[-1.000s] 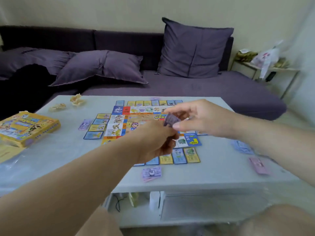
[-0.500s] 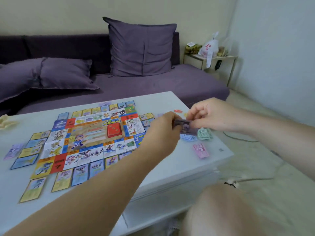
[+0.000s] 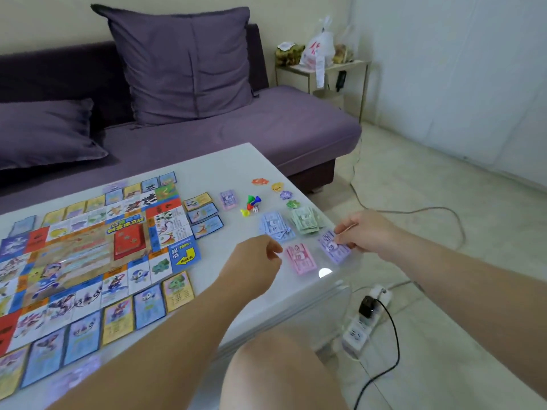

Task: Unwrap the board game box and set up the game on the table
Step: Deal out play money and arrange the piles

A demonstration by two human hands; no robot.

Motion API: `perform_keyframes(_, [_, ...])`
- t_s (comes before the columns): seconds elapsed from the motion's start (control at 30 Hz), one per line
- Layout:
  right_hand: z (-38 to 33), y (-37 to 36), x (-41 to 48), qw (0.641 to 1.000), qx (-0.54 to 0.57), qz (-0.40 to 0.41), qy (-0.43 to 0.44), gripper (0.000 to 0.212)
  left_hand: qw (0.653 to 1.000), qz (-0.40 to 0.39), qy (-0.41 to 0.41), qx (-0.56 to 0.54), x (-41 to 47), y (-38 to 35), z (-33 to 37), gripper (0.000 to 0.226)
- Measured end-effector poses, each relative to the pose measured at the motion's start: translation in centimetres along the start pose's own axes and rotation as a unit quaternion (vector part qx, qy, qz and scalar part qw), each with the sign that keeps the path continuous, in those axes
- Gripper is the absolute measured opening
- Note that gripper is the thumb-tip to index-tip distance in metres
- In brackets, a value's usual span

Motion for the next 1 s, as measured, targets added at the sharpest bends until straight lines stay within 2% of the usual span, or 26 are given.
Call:
perform_keyframes(0.1, [0.6, -0.4, 1.1, 1.0, -0.024, 0.008, 0.007, 0.013, 1.0, 0.001, 0.017, 0.005, 0.9, -0.3, -0.9, 0.016])
perform_keyframes(0.3, [-0.2, -0.8, 1.3, 0.984, -0.158, 0.036, 0.079, 0.012, 0.999, -0.008, 0.031, 0.019, 2.1, -1.0, -1.3, 0.017])
perform_keyframes(0.5, [-1.1, 0.1, 2.2, 0.979, -0.151, 0.085, 0.109, 0.021, 0.998, -0.016, 0.044, 0.03, 3.0, -1.2, -2.0, 0.01])
perform_keyframes(0.7, [-3.7, -0.9, 5.7, 0.978, -0.185, 0.077, 0.05, 0.083, 0.994, -0.063, 0.084, 0.0, 3.7, -1.6, -3.2, 0.012])
perform_keyframes(0.83, [-4.0, -2.7, 7.4, 0.975, -0.219, 0.024, -0.012, 0.102, 0.992, -0.081, 0.094, -0.029, 3.9, -1.8, -3.4, 0.013])
perform_keyframes(0.93, [-3.6, -3.5, 8.0, 0.974, -0.222, -0.009, -0.031, 0.097, 0.993, -0.081, 0.085, -0.017, 4.0, -1.9, -3.4, 0.011])
perform_keyframes(1.0, [-3.7, -3.6, 8.0, 0.976, -0.215, -0.03, -0.019, 0.071, 0.992, -0.09, 0.084, -0.011, 4.1, -1.9, -3.4, 0.008])
Point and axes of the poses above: each hand's wrist, its own x-axis towards the middle knuckle, its own y-axis out of the back of the hand, z = x × y, the point moved 5 cm from there along x, towards the middle knuckle, and after that the axes turned 3 degrees about x, right-handed, at the moved point
